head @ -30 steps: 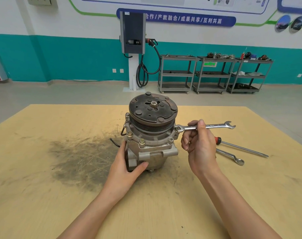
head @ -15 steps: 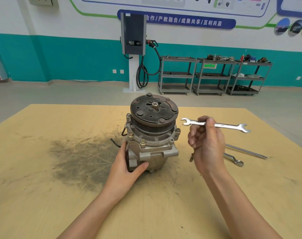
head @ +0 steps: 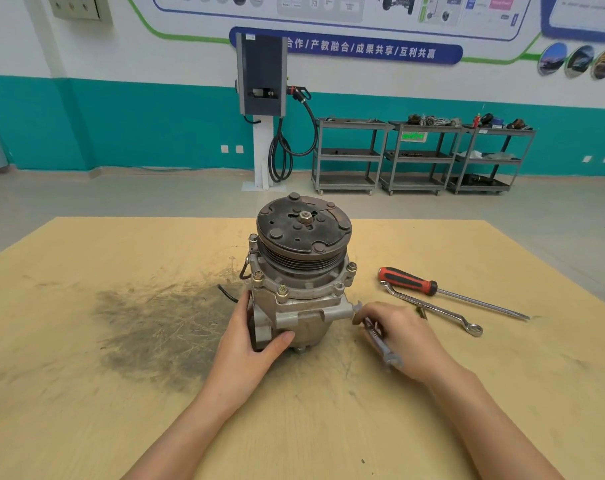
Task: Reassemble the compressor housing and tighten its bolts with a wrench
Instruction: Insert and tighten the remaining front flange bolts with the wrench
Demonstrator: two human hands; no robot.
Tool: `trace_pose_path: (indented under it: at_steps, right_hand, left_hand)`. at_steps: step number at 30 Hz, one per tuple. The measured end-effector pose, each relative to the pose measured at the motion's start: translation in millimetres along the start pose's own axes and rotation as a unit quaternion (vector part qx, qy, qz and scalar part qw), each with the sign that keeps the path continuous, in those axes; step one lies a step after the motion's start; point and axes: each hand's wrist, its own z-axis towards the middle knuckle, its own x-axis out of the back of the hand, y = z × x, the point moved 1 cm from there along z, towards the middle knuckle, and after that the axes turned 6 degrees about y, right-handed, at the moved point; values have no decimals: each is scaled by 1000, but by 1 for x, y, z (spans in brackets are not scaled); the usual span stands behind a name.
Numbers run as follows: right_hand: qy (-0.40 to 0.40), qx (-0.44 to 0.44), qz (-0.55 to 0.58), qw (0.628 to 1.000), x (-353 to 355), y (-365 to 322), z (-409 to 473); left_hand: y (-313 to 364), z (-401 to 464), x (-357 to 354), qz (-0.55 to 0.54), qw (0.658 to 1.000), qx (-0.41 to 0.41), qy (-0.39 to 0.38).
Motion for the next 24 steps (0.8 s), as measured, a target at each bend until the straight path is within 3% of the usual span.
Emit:
trace_pose_path:
  at_steps: [2,17,19,22,24]
  right_hand:
    - [-27,9,-30,999,-7,-2,-1]
    - [-10,46,-75,996,-18,8,6]
    - [26,10,-49,998,-11,15,6]
    - [147,-107,-11,983,6,34,3]
    - [170,-177,-12,969,13,47,0]
  left_hand:
    - [2,0,0,2,1000,5,-5]
    - [7,-2,0,11,1000,23,-7]
    - [8,-2,1,10,1000,24,-9]
    - [10,-3,1,9,1000,22,-8]
    - [10,-3,1,9,1000,21,-9]
